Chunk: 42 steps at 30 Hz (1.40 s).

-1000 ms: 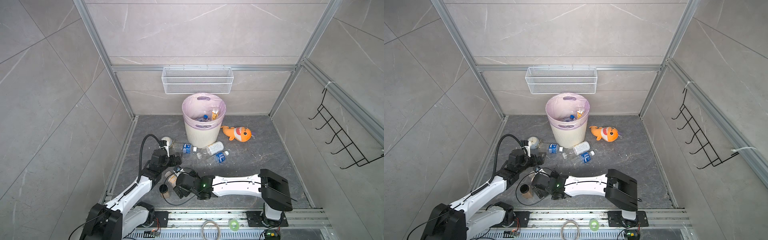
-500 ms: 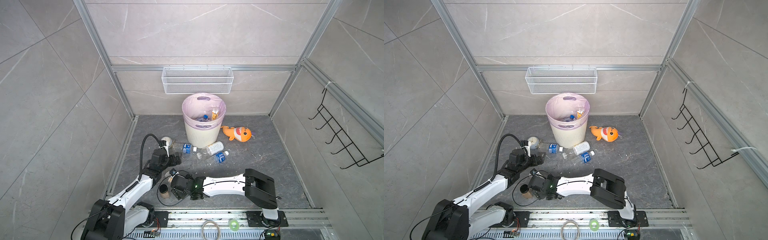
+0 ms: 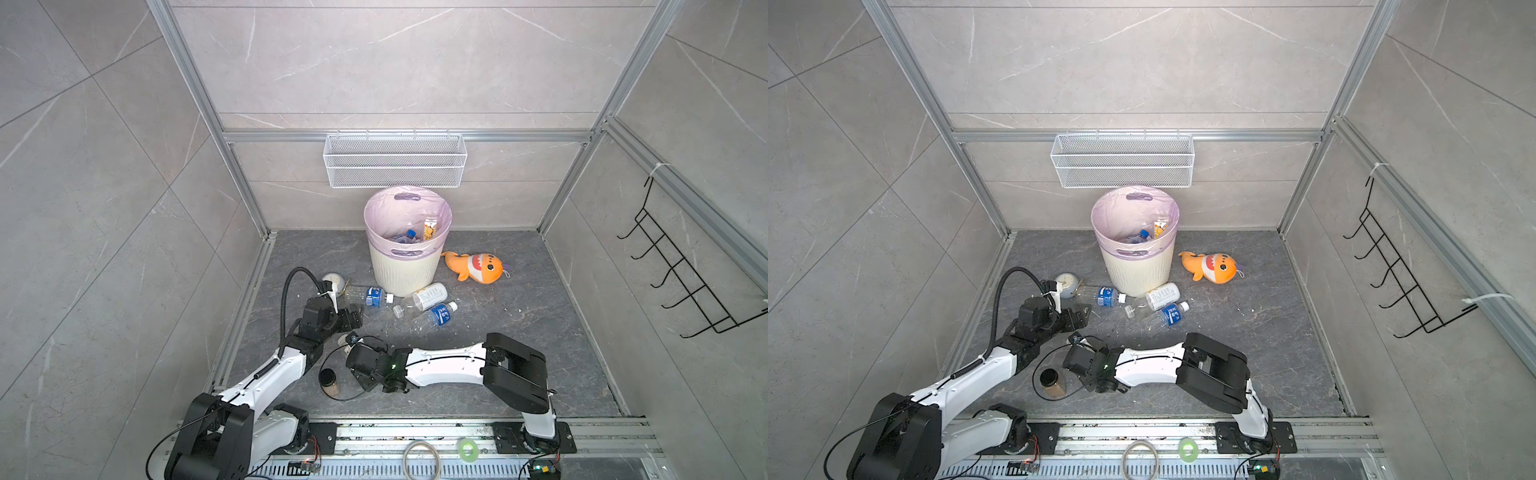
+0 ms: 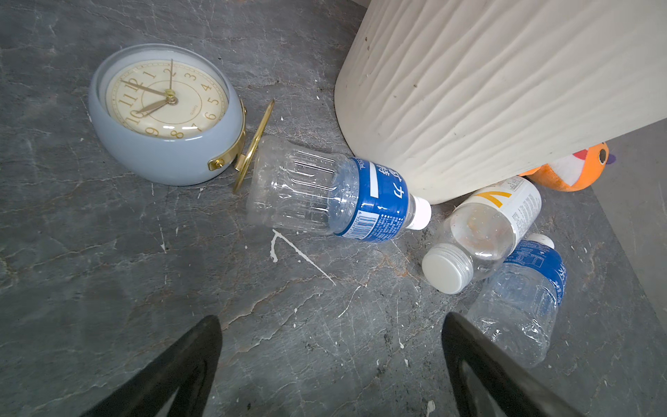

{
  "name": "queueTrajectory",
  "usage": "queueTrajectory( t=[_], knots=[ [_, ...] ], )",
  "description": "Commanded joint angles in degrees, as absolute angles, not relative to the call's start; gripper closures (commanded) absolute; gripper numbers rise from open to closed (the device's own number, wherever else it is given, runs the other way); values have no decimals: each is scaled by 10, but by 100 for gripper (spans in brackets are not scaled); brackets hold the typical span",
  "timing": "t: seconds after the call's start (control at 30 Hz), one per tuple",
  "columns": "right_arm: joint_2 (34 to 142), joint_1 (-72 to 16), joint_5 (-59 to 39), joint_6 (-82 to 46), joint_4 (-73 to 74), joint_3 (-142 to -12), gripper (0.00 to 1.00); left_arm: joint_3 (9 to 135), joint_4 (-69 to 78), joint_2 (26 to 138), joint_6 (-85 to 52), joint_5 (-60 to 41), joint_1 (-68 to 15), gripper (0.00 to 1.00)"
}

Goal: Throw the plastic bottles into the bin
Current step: 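Close the right gripper on the orange-labelled tea bottle while the left gripper lowers, then lift the tea bottle with the right gripper and carry it over the bin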

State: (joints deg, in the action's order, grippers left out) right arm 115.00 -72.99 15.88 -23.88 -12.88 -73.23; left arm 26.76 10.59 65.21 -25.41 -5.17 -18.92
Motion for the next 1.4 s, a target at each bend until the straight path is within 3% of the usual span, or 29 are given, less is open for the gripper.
queueTrajectory(
  t=[0.0,0.43,0.93,1.37],
  knots=[
    [1125,-728,171,-248,-146,-705,46,274,127,654,-263,-66,-185,3],
    [1007,-728,230,-300,-133,-565,53,263,137,637,-261,-63,-183,3],
    [879,-728,281,-325,-136,-471,55,254,137,617,-255,-48,-180,3],
    [756,-731,336,-342,-139,-415,54,272,149,669,-256,-99,-179,3]
  ],
)
